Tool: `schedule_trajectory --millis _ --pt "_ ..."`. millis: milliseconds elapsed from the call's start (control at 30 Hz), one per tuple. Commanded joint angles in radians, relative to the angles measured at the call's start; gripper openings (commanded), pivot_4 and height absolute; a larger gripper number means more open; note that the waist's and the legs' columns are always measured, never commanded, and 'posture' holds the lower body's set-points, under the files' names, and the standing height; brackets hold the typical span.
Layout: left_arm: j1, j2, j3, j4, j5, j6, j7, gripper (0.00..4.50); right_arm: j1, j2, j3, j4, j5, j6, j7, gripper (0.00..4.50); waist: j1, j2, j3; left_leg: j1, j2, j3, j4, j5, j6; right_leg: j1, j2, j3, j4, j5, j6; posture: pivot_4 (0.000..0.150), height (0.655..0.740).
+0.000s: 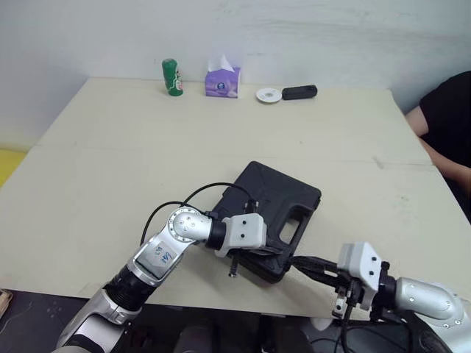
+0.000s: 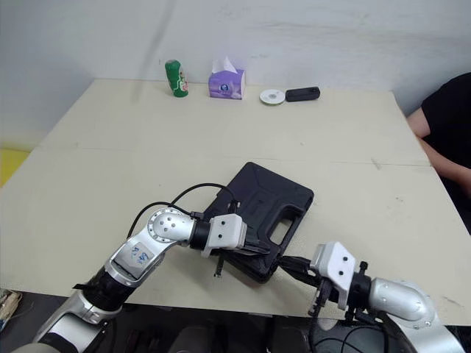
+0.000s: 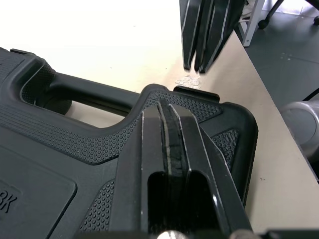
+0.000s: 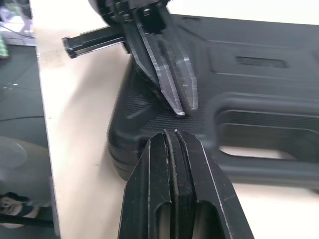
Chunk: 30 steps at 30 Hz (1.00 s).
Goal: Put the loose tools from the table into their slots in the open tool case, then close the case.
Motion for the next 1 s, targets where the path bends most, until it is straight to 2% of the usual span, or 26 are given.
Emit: schedule_trajectory --millis 33,167,333,433,500,567,600,633,700,767,867,900,933,1000 --pt "0.076 0.053 -0.061 0.145 0.089 0.022 -0.004 0.03 0.053 -0.024 -0.066 -0.032 0.005 -0.056 0.042 0.00 0.000 0.001 0.000 0.000 0.000 0.000 0.000 0.000 0.000 0.000 0.000 0.000 0.000 -0.001 0.001 0.150 0.7400" --pt "0.093 0.041 0.017 0.109 0.017 -0.049 -0.017 0.03 0.115 -0.037 -0.133 -0.013 -0.002 -0.095 0.072 0.00 -0.001 0.003 0.002 0.000 0.000 -0.001 0.000 0.000 0.000 -0.002 0.000 0.000 0.002 -0.002 0.003 0.150 0.7400" --pt "0.095 0.062 0.076 0.089 -0.034 -0.119 -0.077 0.03 0.122 -0.030 -0.135 0.009 -0.011 -0.118 0.074 0.00 -0.004 0.008 0.010 0.000 0.000 -0.001 0.000 0.001 -0.001 -0.007 0.001 -0.001 0.006 0.000 0.001 0.150 0.7400" --pt "0.077 0.044 0.179 0.097 -0.113 -0.195 -0.091 0.03 0.119 -0.033 -0.164 0.029 -0.001 -0.126 0.081 0.00 -0.004 0.010 0.016 -0.001 0.001 0.000 0.000 0.001 -0.002 -0.010 0.002 -0.001 0.007 0.000 -0.001 0.150 0.7400" --pt "0.072 0.077 0.273 0.093 -0.174 -0.234 -0.123 0.03 0.131 -0.049 -0.245 0.058 0.040 -0.126 0.115 0.00 -0.002 0.012 0.019 -0.004 0.001 0.000 0.001 0.003 -0.002 -0.014 0.003 0.000 0.009 0.000 -0.001 0.150 0.7400" --pt "0.078 0.111 0.331 0.092 -0.206 -0.243 -0.144 0.03 0.144 -0.060 -0.302 0.080 0.070 -0.119 0.147 0.00 -0.002 0.008 0.026 -0.009 0.001 0.001 0.001 0.007 0.000 -0.020 0.003 0.000 0.012 0.001 -0.003 0.150 0.7400" --pt "0.086 0.124 0.349 0.090 -0.213 -0.247 -0.149 0.51 0.151 -0.061 -0.316 0.087 0.074 -0.119 0.156 0.51 -0.001 0.005 0.029 -0.010 0.001 0.001 0.001 0.007 -0.001 -0.021 0.004 0.000 0.012 0.002 -0.003 0.150 0.7400" --pt "0.103 0.160 0.403 0.073 -0.263 -0.190 -0.158 0.66 0.160 -0.074 -0.355 0.111 0.079 -0.127 0.182 0.67 0.000 0.004 0.030 -0.011 0.002 0.001 0.001 0.008 -0.001 -0.022 0.005 -0.001 0.012 0.002 -0.003 0.150 0.7400" --pt "0.131 0.214 0.495 0.058 -0.321 -0.119 -0.152 1.33 0.165 -0.096 -0.421 0.161 0.079 -0.151 0.227 1.41 0.000 0.003 0.032 -0.015 0.002 0.001 0.002 0.010 -0.006 -0.023 0.005 -0.002 0.011 0.002 -0.003 0.150 0.7400" --pt "0.164 0.259 0.563 0.073 -0.323 -0.124 -0.144 1.95 0.154 -0.113 -0.468 0.210 0.069 -0.179 0.261 2.12 -0.002 0.003 0.034 -0.017 0.001 0.001 0.004 0.009 -0.005 -0.023 0.005 -0.002 0.010 0.003 -0.001 0.150 0.7400" --pt "0.239 0.337 0.651 0.120 -0.307 -0.154 -0.169 3.28 0.119 -0.141 -0.521 0.289 0.063 -0.214 0.297 3.53 -0.004 0.001 0.038 -0.017 0.001 0.003 0.004 0.009 -0.003 -0.023 0.005 -0.002 0.008 0.004 0.001 0.150 0.7400" --pt "0.265 0.355 0.679 0.132 -0.307 -0.151 -0.169 3.83 0.109 -0.148 -0.533 0.310 0.062 -0.220 0.304 4.13 -0.003 0.002 0.039 -0.017 0.001 0.003 0.004 0.008 -0.003 -0.023 0.005 -0.001 0.007 0.004 0.001 0.150 0.7400" --pt "0.299 0.378 0.719 0.159 -0.299 -0.171 -0.172 4.30 0.094 -0.161 -0.546 0.334 0.058 -0.228 0.312 4.50 -0.003 0.002 0.040 -0.017 0.001 0.003 0.004 0.008 -0.002 -0.023 0.005 -0.001 0.006 0.004 0.001 0.150 0.7400" --pt "0.358 0.412 0.795 0.207 -0.284 -0.203 -0.164 4.44 0.068 -0.186 -0.567 0.379 0.050 -0.239 0.328 4.50 -0.003 0.002 0.044 -0.017 0.001 0.003 0.004 0.007 -0.002 -0.023 0.005 -0.001 0.006 0.004 0.001 0.150 0.7400"
